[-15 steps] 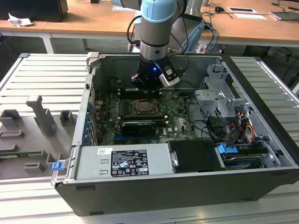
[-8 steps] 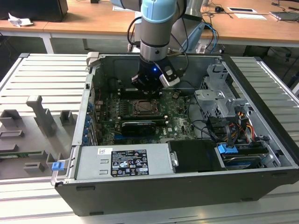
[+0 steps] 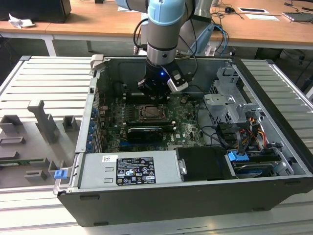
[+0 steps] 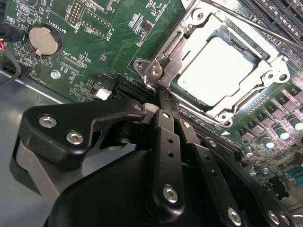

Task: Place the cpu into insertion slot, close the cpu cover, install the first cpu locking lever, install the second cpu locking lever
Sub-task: 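Install the first cpu locking lever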

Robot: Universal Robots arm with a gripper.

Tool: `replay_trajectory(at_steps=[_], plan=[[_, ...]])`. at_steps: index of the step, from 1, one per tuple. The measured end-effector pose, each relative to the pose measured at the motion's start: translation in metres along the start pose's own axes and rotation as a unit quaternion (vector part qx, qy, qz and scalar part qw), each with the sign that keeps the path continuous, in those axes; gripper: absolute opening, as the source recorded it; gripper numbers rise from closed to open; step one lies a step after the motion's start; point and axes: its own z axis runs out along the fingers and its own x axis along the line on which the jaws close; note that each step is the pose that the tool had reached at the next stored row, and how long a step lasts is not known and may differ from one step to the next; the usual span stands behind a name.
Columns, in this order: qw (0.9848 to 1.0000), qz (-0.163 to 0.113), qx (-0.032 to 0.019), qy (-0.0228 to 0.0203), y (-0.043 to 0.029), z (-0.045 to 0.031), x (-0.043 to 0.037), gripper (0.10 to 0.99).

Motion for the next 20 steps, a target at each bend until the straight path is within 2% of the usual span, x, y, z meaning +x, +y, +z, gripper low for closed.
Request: replay_trajectory(at_steps=[2,7,20], plan=[[1.0,0.0,-0.0001,-0.0001,0.0003,-0.0019,-0.0001,0.106],[1.0,0.0,0.0001,0.0,0.0015,-0.0147,-0.0003,0.106],[1.0,0.0,0.0002,0.0,-0.0039,-0.0159,0.0002,0.106]])
